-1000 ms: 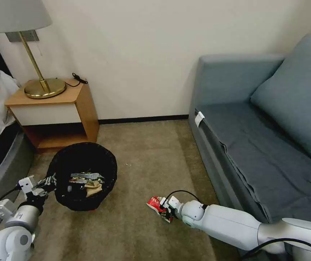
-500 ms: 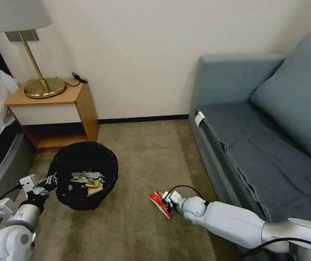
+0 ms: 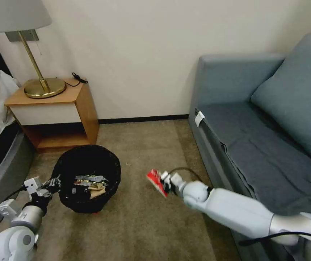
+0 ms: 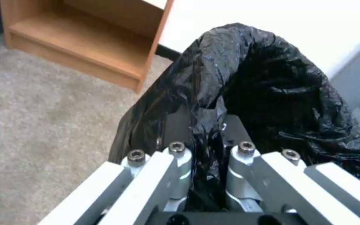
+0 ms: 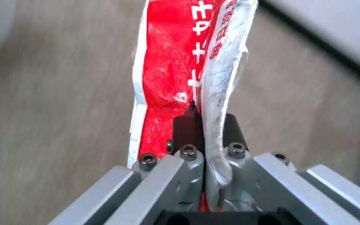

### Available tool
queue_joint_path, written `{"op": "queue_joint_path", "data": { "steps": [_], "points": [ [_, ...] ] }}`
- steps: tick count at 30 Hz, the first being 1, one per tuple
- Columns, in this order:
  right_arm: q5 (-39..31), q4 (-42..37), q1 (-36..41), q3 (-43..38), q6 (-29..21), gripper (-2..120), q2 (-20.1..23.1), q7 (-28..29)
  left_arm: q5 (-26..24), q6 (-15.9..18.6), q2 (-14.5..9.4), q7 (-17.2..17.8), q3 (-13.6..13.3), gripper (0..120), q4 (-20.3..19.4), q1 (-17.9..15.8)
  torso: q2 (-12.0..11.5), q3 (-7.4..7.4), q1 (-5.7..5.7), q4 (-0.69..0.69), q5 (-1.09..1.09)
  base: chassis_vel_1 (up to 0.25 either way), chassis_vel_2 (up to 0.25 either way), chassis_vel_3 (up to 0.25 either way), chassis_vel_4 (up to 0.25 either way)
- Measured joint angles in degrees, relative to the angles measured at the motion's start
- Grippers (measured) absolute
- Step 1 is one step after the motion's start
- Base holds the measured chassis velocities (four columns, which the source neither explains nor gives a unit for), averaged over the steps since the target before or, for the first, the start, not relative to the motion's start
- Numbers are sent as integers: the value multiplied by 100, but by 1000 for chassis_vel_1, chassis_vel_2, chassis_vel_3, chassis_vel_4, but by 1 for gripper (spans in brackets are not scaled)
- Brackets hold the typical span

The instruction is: Pick up the trash bin, then pick up the garbage on the floor and place it into the trash bin.

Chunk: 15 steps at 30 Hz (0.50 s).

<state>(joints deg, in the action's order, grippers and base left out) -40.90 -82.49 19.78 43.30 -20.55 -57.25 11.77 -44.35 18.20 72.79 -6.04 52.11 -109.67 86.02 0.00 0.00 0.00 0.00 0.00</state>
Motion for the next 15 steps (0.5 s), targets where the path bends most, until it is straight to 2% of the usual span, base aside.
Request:
{"op": "queue_joint_path", "data": {
  "steps": [8, 15],
  "points": [
    [-54, -861, -536, -292, 10, 0, -29, 314, -49, 79, -21, 48, -197, 6, -64, 15, 0, 0, 0, -1, 0, 0, 0, 0, 0],
    [-292, -1636, -944, -68, 183, 0, -513, 535, -42, 159, -26, 130, -399, 6, -158, 7, 0, 0, 0, 0, -1, 0, 0, 0, 0]
  ]
}}
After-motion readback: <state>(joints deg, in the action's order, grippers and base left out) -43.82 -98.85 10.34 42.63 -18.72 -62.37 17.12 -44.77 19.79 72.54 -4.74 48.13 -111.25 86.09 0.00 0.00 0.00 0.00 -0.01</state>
